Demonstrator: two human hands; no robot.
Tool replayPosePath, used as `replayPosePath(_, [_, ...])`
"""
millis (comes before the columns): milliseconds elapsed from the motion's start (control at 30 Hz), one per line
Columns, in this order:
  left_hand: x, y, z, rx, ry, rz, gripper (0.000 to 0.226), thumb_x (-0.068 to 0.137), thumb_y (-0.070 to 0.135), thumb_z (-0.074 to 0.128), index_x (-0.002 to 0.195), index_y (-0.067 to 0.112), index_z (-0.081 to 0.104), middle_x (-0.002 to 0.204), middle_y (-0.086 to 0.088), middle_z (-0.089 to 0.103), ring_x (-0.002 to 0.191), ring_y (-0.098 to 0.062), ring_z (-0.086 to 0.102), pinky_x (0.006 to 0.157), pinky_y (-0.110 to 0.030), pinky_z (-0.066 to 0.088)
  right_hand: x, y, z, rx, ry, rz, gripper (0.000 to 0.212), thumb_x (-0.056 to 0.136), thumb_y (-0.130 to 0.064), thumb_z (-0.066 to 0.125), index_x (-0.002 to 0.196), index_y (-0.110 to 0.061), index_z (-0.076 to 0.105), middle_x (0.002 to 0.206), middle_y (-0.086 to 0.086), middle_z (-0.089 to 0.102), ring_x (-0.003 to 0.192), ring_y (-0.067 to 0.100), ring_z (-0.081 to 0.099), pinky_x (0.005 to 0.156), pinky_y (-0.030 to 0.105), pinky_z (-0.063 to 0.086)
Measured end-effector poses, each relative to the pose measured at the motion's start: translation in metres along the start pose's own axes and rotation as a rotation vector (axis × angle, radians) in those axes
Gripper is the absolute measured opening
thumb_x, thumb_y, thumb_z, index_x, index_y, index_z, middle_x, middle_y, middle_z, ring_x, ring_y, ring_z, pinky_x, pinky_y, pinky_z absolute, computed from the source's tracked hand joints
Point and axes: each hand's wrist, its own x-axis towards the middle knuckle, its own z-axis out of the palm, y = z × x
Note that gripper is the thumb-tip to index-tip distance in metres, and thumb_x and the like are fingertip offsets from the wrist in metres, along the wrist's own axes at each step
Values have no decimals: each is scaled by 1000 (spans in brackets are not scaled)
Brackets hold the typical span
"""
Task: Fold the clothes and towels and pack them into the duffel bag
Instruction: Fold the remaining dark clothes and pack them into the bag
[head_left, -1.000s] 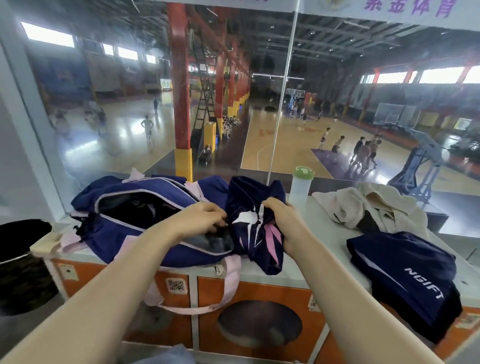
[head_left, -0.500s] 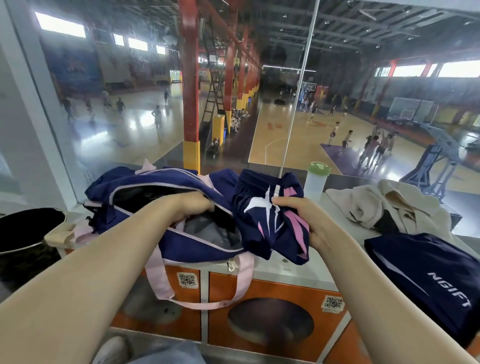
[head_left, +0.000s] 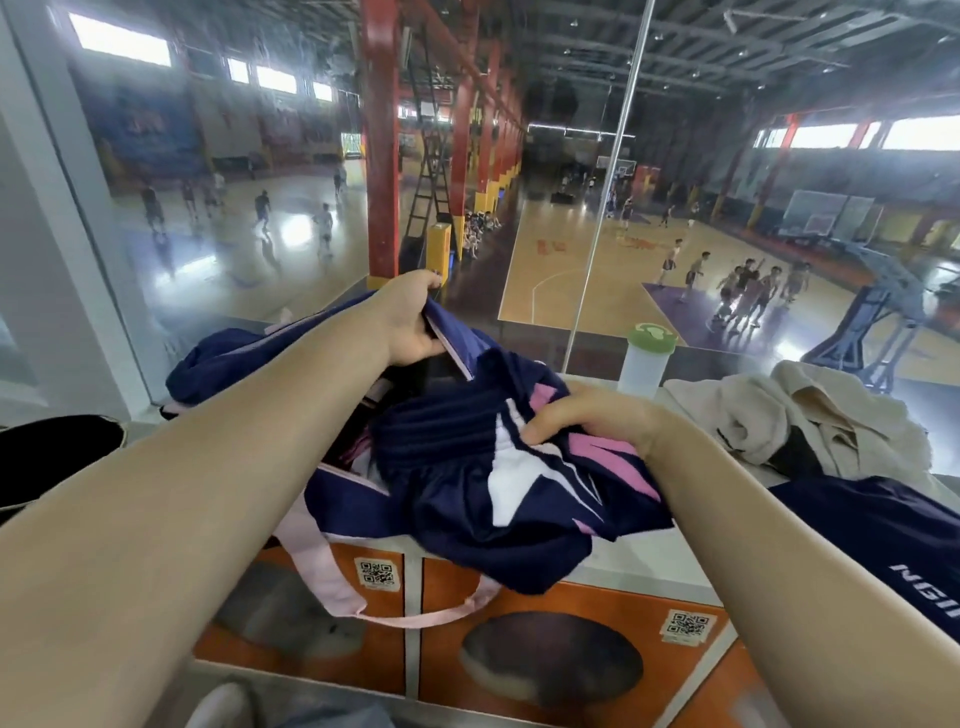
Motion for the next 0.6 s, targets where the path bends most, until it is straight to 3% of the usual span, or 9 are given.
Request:
replayPosePath(100, [1,3,-4,146,12,-26,24,102,26,38,112,6,47,105,-17,57,86,-26,62,62,-38,53,27,-22,20,-212,-108,57,40,69,-2,64,109,-1,67,110,21,66,98,36,62,94,45,48])
replayPosePath(200, [1,5,-10,374,22,-47,21,100,22,37,90,9,49,89,-12,61,77,-22,63,63,-34,54,54,-36,41,-351,-224,161,50,68,-4,65,117,5,61,111,23,64,96,35,61,91,41,50])
replayPosePath(300, [-2,8,-15,634,53,-48,18,94,22,39,83,14,50,84,-8,57,75,-21,56,73,-30,47,88,-40,60,-446,-317,251,49,71,-2,63,120,5,60,123,29,61,104,42,61,98,50,46])
replayPosePath(367, [-1,9,-20,766,110,-4,15,92,24,42,82,16,50,88,-9,53,81,-23,50,77,-33,39,110,-41,70,-597,-279,289,49,68,-2,65,117,3,62,118,28,63,103,46,63,90,50,51])
replayPosePath(400, [0,10,-21,807,130,19,15,91,24,43,82,16,51,91,-10,52,83,-23,48,76,-35,38,122,-41,72,-703,-234,290,46,70,-1,65,116,1,63,114,25,66,96,43,65,80,43,55])
replayPosePath(467, [0,11,-23,868,159,40,16,90,25,44,82,14,53,90,-11,53,81,-23,50,74,-35,39,140,-40,77,-1043,-108,230,32,78,-4,64,110,1,63,96,16,67,75,30,62,60,26,49])
replayPosePath(500, [1,11,-23,890,176,46,18,90,26,45,81,14,55,88,-10,54,79,-23,51,73,-33,40,146,-39,80,-1210,-27,192,22,84,-9,63,104,-1,62,90,11,63,69,25,57,55,24,45])
replayPosePath(533, [1,10,-22,901,201,59,19,91,26,45,79,15,55,85,-8,55,76,-23,52,70,-30,40,153,-37,81,-1340,32,178,15,90,-15,59,101,-5,60,87,8,60,68,22,55,56,24,44])
replayPosePath(600, [1,10,-20,907,256,98,20,92,26,46,76,17,54,80,-3,51,67,-18,49,61,-26,37,168,-28,83,-1513,84,178,20,98,-20,47,110,-9,59,99,5,59,83,23,56,75,28,48])
